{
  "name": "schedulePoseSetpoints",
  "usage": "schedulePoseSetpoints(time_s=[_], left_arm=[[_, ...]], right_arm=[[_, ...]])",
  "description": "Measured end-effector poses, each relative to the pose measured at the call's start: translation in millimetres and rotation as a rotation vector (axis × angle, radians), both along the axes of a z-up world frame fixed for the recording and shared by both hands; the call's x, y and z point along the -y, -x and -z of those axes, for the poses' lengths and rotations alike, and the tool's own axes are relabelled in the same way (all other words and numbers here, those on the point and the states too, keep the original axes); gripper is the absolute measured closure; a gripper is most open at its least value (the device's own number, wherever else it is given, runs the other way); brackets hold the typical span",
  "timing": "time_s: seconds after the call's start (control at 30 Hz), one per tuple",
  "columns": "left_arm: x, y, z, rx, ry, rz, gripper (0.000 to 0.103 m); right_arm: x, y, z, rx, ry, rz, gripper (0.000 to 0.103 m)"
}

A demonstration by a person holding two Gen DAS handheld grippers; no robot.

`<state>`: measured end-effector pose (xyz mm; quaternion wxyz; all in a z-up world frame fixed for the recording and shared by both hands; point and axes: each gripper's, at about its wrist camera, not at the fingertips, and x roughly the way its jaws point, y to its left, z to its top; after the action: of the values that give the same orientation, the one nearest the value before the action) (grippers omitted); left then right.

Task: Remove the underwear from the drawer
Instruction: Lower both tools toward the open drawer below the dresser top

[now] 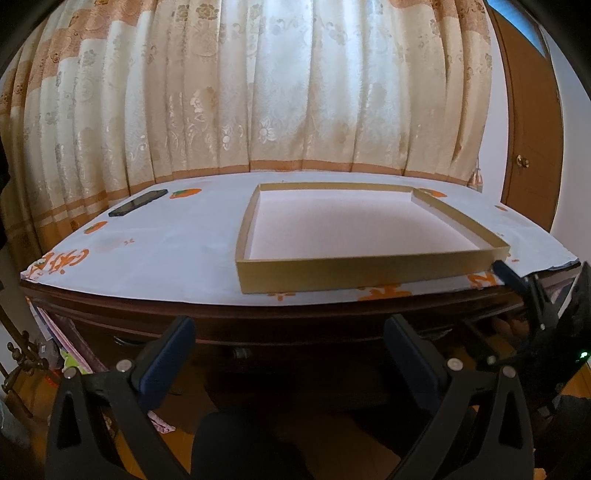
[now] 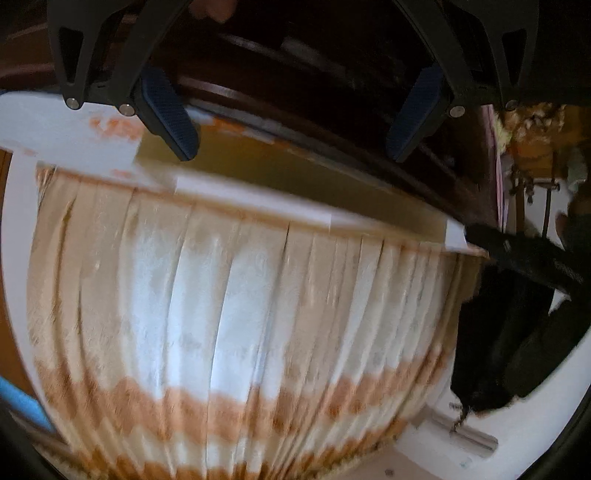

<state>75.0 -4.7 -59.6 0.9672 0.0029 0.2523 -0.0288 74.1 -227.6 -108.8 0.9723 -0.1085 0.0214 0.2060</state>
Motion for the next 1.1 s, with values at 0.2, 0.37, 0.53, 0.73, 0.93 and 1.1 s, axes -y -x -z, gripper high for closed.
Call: schedulePoseSetpoints(time_s=[0.2, 0.37, 0.53, 0.73, 0.93, 1.1], left_arm=[[-0.9, -7.5, 6.0, -0.022, 0.017, 0.002, 0.000], [1.7, -7.6, 10.8, -0.040, 0.024, 0.013, 0.000], [1.8, -4.9, 9.1, -0.036, 0.034, 0.017, 0.000], [3.5, 2.1, 6.8, -0.030, 0.034, 0.027, 0.000], [8.4, 10.1, 3.9, -0.018, 0.025, 0.034, 0.000], [10.7, 16.5, 2.3, -0.015, 0.015, 0.040, 0.000]], right_arm=[[-1.8, -5.8, 4.9, 0.017, 0.032, -0.002, 0.000], [-5.9, -6.9, 5.9, 0.023, 0.066, 0.011, 0.000], [-8.1, -4.8, 4.8, 0.008, 0.094, 0.003, 0.000], [-7.9, 3.3, 3.5, -0.004, 0.094, 0.000, 0.000], [-7.3, 10.3, -0.6, -0.030, 0.090, 0.005, 0.000], [-8.5, 15.2, -1.8, -0.064, 0.105, 0.001, 0.000]])
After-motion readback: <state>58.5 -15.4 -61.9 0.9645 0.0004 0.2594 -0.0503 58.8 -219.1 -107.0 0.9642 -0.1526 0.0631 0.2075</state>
